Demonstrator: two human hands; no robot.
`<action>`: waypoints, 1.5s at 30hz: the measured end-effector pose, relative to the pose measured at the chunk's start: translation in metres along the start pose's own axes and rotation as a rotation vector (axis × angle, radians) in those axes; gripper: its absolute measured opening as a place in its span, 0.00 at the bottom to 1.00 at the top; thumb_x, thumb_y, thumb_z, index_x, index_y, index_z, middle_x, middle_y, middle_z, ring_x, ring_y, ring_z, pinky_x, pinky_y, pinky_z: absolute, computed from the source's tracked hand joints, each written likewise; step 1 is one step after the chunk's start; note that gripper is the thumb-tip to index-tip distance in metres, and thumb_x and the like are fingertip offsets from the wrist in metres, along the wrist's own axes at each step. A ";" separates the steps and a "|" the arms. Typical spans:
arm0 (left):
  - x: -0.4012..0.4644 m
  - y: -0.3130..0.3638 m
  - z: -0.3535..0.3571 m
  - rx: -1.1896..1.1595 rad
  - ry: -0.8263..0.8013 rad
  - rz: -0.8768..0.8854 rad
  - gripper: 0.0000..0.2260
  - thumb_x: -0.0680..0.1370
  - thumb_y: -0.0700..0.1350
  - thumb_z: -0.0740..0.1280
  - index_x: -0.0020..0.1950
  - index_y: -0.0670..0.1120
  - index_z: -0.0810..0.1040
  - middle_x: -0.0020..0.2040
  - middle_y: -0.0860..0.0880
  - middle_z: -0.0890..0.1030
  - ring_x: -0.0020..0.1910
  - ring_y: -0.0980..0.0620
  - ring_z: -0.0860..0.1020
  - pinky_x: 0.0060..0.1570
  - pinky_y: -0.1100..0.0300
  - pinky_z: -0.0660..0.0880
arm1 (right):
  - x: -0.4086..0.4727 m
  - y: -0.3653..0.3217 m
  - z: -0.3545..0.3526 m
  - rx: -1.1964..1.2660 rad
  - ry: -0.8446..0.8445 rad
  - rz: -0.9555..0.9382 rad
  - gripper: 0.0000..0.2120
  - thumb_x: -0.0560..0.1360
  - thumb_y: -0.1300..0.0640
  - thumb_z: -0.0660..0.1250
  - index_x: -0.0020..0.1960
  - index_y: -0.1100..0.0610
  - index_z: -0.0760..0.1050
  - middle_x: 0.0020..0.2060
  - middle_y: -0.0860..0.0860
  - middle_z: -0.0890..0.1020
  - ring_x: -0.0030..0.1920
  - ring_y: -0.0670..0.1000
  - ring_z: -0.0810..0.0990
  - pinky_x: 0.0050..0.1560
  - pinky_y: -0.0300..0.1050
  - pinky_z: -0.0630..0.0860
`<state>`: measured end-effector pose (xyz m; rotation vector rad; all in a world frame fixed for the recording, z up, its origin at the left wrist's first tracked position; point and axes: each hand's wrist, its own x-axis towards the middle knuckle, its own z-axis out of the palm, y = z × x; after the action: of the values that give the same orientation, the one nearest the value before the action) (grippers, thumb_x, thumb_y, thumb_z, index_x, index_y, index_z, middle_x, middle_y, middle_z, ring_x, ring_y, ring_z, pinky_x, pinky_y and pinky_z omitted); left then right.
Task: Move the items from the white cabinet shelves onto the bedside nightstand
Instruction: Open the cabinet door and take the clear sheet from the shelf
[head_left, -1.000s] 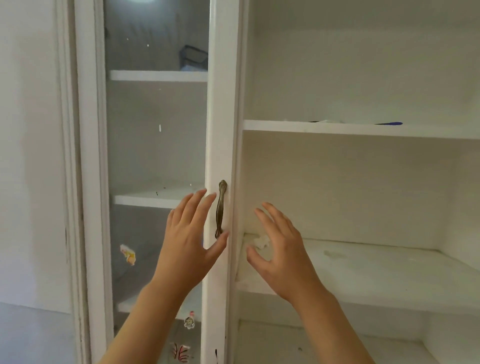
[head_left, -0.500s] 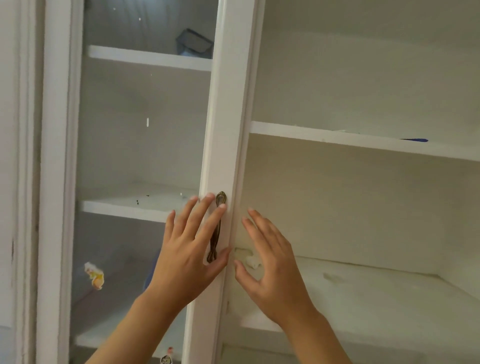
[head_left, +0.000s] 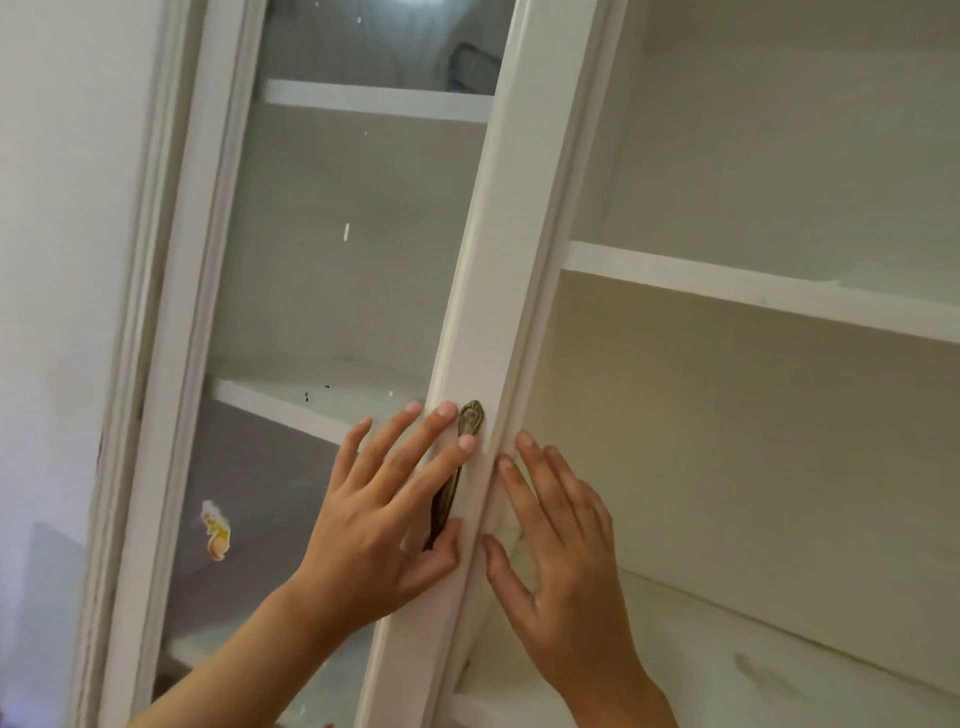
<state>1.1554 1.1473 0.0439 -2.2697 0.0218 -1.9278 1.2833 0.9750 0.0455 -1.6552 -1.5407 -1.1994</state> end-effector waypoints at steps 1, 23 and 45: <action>-0.001 0.000 0.000 0.005 -0.002 0.002 0.28 0.81 0.52 0.65 0.80 0.49 0.66 0.81 0.44 0.67 0.80 0.40 0.65 0.72 0.30 0.65 | -0.001 0.002 0.002 0.006 0.011 -0.008 0.31 0.82 0.49 0.67 0.82 0.53 0.64 0.84 0.48 0.60 0.83 0.54 0.60 0.72 0.66 0.70; -0.002 0.015 -0.035 0.098 -0.142 -0.015 0.32 0.81 0.51 0.66 0.83 0.47 0.60 0.84 0.45 0.60 0.83 0.42 0.59 0.76 0.35 0.64 | -0.001 -0.025 -0.008 0.065 -0.038 -0.008 0.31 0.85 0.44 0.61 0.85 0.50 0.57 0.84 0.44 0.57 0.84 0.51 0.56 0.75 0.62 0.63; -0.020 0.009 -0.130 -0.110 -0.146 0.017 0.29 0.86 0.57 0.58 0.83 0.44 0.59 0.84 0.43 0.60 0.83 0.42 0.61 0.74 0.30 0.65 | -0.003 -0.135 -0.056 -0.010 -0.062 0.001 0.32 0.85 0.43 0.62 0.85 0.52 0.56 0.85 0.46 0.56 0.84 0.52 0.56 0.76 0.64 0.65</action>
<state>1.0254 1.1262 0.0431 -2.4675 0.1319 -1.7890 1.1398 0.9481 0.0449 -1.7142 -1.5735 -1.1669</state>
